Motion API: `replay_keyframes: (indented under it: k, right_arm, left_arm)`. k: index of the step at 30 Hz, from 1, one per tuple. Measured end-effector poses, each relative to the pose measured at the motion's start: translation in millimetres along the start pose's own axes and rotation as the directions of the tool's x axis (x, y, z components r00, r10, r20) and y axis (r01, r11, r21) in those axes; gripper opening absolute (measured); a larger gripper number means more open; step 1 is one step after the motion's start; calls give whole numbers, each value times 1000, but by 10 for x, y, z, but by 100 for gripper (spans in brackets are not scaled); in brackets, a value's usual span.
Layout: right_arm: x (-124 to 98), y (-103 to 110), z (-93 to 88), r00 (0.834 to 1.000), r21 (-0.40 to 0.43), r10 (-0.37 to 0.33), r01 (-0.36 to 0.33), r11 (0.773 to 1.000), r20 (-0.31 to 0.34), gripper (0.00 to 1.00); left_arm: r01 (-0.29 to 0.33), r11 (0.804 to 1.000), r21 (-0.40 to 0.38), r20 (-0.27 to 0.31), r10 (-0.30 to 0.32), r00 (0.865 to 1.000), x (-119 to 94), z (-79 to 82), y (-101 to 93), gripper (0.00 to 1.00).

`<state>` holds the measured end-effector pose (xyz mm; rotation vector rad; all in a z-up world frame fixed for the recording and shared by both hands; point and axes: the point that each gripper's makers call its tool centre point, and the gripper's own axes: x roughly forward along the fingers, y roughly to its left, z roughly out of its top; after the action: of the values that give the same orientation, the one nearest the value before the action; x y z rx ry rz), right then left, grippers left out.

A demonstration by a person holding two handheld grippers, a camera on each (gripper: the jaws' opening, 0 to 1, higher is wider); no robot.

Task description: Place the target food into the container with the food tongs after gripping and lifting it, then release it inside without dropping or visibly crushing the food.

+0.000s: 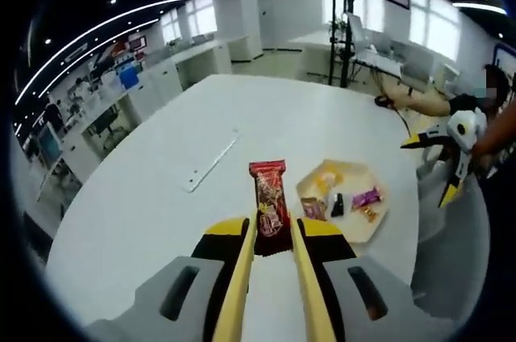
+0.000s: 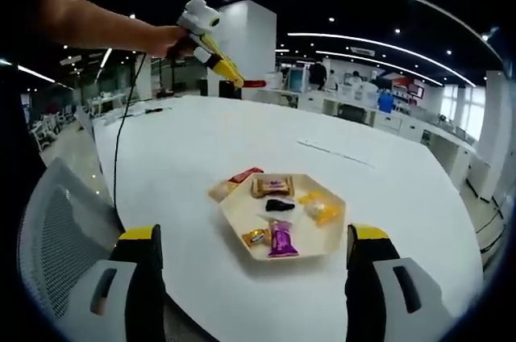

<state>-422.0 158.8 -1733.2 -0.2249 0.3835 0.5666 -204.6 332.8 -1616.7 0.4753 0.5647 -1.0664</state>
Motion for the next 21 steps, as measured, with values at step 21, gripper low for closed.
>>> replay_keyframes:
  k: [21]
  right_arm:
    - [18,77,-35,1000,-79,11,-13,997,-24,95]
  left_arm:
    - [19,999,38,-7,-19,1000,-128,32,-319,19]
